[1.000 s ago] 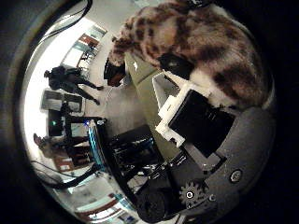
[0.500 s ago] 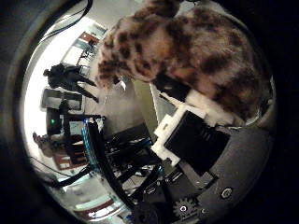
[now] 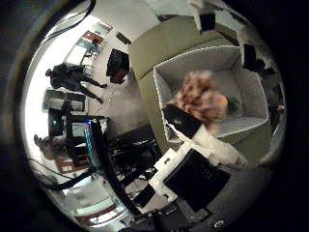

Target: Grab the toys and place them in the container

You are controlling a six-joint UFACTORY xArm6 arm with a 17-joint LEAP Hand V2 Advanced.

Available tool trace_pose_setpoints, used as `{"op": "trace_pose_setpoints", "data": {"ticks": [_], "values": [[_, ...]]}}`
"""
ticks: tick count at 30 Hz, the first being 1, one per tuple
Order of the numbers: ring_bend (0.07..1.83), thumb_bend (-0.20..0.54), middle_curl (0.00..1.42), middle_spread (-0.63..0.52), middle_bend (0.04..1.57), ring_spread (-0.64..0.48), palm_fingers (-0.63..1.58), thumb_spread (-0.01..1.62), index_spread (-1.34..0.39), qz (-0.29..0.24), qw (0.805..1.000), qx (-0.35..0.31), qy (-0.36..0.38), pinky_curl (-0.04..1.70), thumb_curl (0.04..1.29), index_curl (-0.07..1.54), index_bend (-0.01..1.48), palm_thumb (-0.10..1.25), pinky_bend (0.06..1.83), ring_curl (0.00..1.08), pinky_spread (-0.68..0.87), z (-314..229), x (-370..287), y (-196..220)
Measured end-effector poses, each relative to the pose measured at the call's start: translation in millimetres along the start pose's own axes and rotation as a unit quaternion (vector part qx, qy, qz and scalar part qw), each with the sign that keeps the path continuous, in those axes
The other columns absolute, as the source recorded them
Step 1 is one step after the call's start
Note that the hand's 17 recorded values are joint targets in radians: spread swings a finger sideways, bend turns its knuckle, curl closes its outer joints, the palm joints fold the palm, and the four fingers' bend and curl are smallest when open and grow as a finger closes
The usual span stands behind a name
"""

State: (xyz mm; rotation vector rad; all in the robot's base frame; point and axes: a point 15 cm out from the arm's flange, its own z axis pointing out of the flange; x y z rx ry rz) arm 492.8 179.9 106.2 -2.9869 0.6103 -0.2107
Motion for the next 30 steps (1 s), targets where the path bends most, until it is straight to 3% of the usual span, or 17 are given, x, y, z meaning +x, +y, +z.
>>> {"op": "trace_pose_setpoints", "data": {"ticks": [7, 22, 26, 30], "values": [[1.23, -0.026, 0.55, 0.08, 0.75, 0.15, 0.39, 1.06, -0.36, -0.001, 1.000, 0.002, 0.002, 0.67, 0.32, 0.44, 0.17, 0.57, 1.16, 0.54, 0.53, -3.5, 0.9, -1.8], [1.19, -0.023, 0.51, 0.06, 0.64, 0.15, 0.42, 1.06, -0.35, 0.000, 1.000, 0.005, 0.006, 0.60, 0.30, 0.42, 0.23, 0.57, 1.13, 0.48, 0.55, -7.9, 3.2, -2.5], [1.16, -0.023, 0.51, 0.04, 0.64, 0.12, 0.43, 1.06, -0.35, 0.001, 1.000, 0.010, 0.014, 0.58, 0.30, 0.44, 0.26, 0.57, 1.06, 0.47, 0.45, -17.8, 12.2, 2.7], [1.14, -0.023, 0.52, 0.01, 0.68, 0.05, 0.43, 1.06, -0.37, 0.007, 1.000, 0.016, 0.025, 0.57, 0.31, 0.45, 0.30, 0.58, 0.98, 0.46, 0.22, -31.0, 26.7, 12.2]]}}
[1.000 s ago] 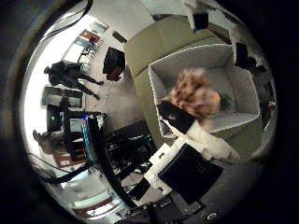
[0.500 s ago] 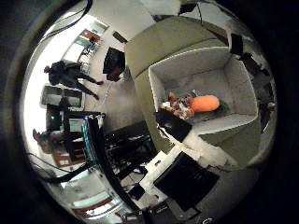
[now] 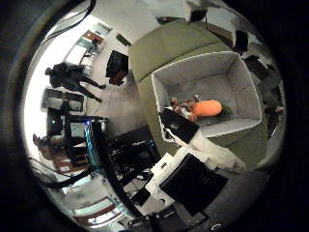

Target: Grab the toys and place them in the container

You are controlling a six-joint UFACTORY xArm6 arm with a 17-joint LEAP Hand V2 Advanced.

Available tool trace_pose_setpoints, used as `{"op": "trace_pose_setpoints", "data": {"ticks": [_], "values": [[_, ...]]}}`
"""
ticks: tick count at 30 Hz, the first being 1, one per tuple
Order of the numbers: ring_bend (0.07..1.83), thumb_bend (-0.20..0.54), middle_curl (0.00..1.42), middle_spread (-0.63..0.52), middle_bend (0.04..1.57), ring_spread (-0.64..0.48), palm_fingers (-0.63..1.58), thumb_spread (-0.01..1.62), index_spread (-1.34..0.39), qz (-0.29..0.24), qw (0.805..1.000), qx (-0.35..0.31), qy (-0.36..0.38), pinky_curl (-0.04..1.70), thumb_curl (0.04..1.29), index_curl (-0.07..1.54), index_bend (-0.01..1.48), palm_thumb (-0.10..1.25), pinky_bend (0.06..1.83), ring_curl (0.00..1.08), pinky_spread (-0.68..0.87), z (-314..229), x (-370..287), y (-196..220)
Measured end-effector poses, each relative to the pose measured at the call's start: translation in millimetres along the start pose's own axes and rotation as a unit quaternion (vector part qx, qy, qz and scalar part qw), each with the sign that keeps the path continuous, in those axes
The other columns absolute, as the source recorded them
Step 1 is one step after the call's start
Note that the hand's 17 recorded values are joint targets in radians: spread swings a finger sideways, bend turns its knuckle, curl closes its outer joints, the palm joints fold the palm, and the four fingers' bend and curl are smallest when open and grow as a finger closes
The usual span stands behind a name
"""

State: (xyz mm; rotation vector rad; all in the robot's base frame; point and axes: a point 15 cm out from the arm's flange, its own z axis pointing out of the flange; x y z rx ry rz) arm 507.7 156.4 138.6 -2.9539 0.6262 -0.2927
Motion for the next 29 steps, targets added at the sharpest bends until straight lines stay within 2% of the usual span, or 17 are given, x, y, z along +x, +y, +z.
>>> {"op": "trace_pose_setpoints", "data": {"ticks": [5, 9, 14, 23, 29], "values": [[1.10, -0.024, 0.52, -0.08, 0.69, -0.12, 0.43, 1.06, -0.39, 0.012, 1.000, 0.006, 0.020, 0.56, 0.31, 0.46, 0.33, 0.58, 0.97, 0.44, -0.07, -21.2, 29.0, 23.3], [1.07, -0.023, 0.52, -0.15, 0.67, -0.22, 0.42, 1.06, -0.41, 0.032, 0.999, 0.001, 0.030, 0.55, 0.31, 0.46, 0.34, 0.58, 1.00, 0.43, -0.18, -33.9, 55.0, 57.5], [1.06, -0.023, 0.52, -0.20, 0.67, -0.26, 0.43, 1.06, -0.44, 0.067, 0.997, -0.011, 0.041, 0.54, 0.31, 0.47, 0.34, 0.58, 1.00, 0.43, -0.23, -44.5, 89.0, 117.5], [1.05, -0.022, 0.53, -0.23, 0.65, -0.28, 0.43, 1.07, -0.46, 0.128, 0.990, -0.038, 0.049, 0.53, 0.31, 0.47, 0.33, 0.59, 1.01, 0.44, -0.25, -47.8, 132.6, 238.9], [1.04, -0.023, 0.53, -0.23, 0.65, -0.28, 0.44, 1.07, -0.47, 0.163, 0.984, -0.049, 0.060, 0.51, 0.31, 0.47, 0.33, 0.59, 1.02, 0.44, -0.25, -44.4, 171.2, 298.0]]}}
